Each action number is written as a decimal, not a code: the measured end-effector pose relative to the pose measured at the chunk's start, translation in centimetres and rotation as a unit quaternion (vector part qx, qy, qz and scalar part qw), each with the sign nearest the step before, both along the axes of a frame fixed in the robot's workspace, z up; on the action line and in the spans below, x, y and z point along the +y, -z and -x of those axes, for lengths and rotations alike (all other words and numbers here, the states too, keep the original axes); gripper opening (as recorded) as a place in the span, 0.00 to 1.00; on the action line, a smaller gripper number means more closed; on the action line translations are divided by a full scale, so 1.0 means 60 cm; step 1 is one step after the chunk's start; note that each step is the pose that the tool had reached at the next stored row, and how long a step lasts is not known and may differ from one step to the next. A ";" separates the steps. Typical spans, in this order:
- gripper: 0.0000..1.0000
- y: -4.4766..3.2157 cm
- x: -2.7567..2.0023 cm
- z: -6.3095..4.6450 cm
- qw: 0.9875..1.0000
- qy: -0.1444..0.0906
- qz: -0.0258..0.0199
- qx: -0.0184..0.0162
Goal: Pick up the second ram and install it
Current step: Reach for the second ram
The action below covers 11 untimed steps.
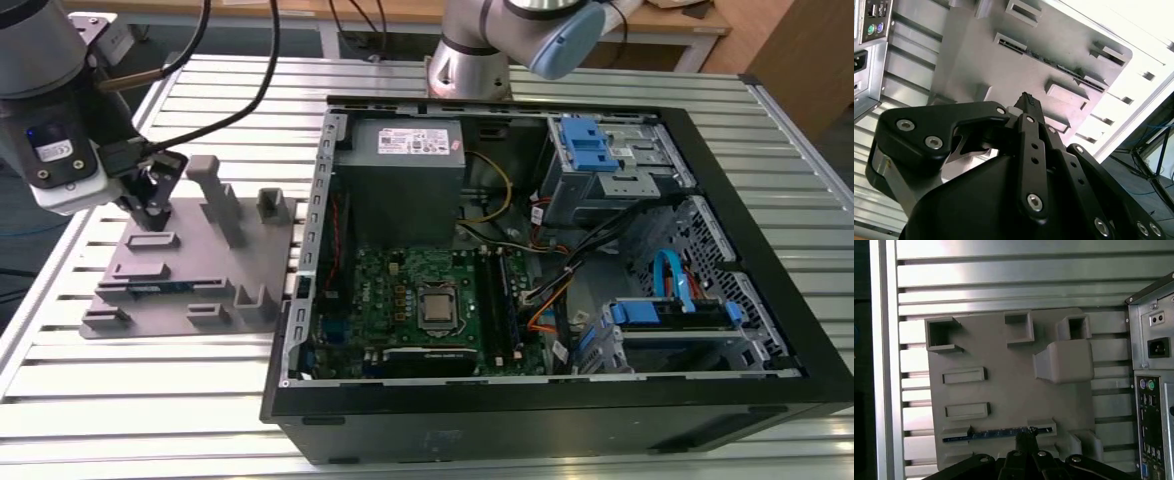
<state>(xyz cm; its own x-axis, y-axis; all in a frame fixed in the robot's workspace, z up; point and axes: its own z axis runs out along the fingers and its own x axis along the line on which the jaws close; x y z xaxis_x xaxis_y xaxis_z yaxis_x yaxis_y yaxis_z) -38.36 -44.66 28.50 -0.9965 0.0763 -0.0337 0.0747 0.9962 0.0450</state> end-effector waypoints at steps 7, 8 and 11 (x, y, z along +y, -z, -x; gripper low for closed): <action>0.11 0.021 -0.0001 0.009 1.000 0.000 0.000 0.000; 0.11 0.024 -0.0001 0.011 1.000 0.000 0.000 0.000; 0.11 0.034 -0.0008 0.023 1.000 0.000 0.000 0.000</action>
